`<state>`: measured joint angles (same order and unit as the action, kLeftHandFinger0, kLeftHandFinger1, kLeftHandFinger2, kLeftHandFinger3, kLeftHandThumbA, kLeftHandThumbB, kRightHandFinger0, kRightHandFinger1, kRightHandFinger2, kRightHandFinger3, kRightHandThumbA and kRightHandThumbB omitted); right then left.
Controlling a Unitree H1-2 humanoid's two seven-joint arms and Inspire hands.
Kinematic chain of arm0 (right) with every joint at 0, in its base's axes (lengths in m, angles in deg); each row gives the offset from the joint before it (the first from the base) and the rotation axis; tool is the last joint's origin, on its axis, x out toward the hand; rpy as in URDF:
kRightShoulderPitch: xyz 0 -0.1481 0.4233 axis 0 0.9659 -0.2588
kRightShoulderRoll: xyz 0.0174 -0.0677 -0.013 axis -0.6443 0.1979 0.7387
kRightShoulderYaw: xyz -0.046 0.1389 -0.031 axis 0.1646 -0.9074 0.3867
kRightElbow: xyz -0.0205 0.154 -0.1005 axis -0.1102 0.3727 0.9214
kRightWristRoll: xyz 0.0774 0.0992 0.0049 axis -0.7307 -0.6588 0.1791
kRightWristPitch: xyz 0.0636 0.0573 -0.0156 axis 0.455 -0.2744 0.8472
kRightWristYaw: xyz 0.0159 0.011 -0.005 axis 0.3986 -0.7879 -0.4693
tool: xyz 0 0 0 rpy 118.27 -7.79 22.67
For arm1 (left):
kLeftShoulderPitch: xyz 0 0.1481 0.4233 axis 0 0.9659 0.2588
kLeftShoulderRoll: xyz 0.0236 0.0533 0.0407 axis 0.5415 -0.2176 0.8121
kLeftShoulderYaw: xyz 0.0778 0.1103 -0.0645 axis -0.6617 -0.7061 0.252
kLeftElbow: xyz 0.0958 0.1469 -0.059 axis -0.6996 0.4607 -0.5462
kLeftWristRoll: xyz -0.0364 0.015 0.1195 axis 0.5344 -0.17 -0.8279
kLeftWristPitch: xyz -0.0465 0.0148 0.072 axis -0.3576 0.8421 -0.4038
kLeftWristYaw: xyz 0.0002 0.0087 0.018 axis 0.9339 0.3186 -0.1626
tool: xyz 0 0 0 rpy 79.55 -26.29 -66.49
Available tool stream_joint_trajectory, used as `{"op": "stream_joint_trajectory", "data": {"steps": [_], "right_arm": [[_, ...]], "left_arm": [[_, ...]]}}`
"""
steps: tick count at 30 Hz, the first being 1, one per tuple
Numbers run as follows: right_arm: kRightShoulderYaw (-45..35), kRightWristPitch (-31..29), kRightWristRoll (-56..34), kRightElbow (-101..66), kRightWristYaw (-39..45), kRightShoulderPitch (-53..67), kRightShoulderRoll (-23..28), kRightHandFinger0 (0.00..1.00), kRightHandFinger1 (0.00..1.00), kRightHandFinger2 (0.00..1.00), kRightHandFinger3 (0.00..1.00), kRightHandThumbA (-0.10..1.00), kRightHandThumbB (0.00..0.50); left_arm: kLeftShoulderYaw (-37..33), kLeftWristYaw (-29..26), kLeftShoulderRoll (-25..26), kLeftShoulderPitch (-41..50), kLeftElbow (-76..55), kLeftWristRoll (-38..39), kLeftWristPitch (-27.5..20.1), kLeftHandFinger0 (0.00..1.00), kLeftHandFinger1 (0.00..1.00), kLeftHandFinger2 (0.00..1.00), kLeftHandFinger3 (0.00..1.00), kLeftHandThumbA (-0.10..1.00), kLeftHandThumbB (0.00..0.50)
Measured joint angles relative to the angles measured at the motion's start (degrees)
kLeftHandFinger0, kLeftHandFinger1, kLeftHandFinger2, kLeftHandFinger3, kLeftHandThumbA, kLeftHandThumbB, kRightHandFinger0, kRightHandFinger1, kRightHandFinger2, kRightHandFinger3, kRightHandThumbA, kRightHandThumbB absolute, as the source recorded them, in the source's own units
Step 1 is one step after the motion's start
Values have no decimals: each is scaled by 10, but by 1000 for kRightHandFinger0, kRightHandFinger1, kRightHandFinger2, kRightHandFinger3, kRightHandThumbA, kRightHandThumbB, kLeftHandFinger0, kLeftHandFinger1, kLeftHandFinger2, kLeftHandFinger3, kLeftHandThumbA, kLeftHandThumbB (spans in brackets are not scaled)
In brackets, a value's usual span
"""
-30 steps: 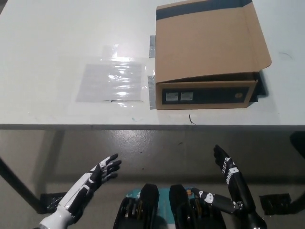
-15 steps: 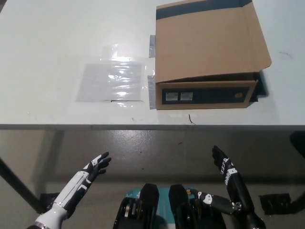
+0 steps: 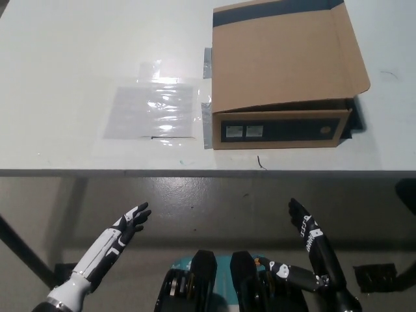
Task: A small storge box is placed at the center of the table and the robot uses its left hand to push the lid and close it
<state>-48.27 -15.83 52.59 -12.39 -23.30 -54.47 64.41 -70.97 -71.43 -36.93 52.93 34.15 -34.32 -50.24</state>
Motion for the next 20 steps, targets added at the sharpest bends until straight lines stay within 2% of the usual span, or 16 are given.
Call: {"op": "stream_joint_trajectory", "data": {"steps": [9, 14, 16, 20], "right_arm": [[3, 0, 4, 1, 0, -2, 2, 1000, 1000, 1000, 1000, 1000, 352], [4, 0, 7, 1, 0, -2, 6, 1000, 1000, 1000, 1000, 1000, 346], [4, 0, 7, 1, 1, -2, 6, 1000, 1000, 1000, 1000, 1000, 339], [6, 0, 8, 1, 1, -1, 6, 1000, 1000, 1000, 1000, 1000, 341]], "left_arm": [[3, 0, -1, -1, -3, -1, 2, 1000, 1000, 1000, 1000, 1000, 321], [4, 0, -5, 0, -4, -4, 2, 1000, 1000, 1000, 1000, 1000, 244], [4, 0, -6, 2, -5, -6, 3, 1000, 1000, 1000, 1000, 1000, 266], [8, 0, -8, 8, -9, -8, 4, 1000, 1000, 1000, 1000, 1000, 251]]}}
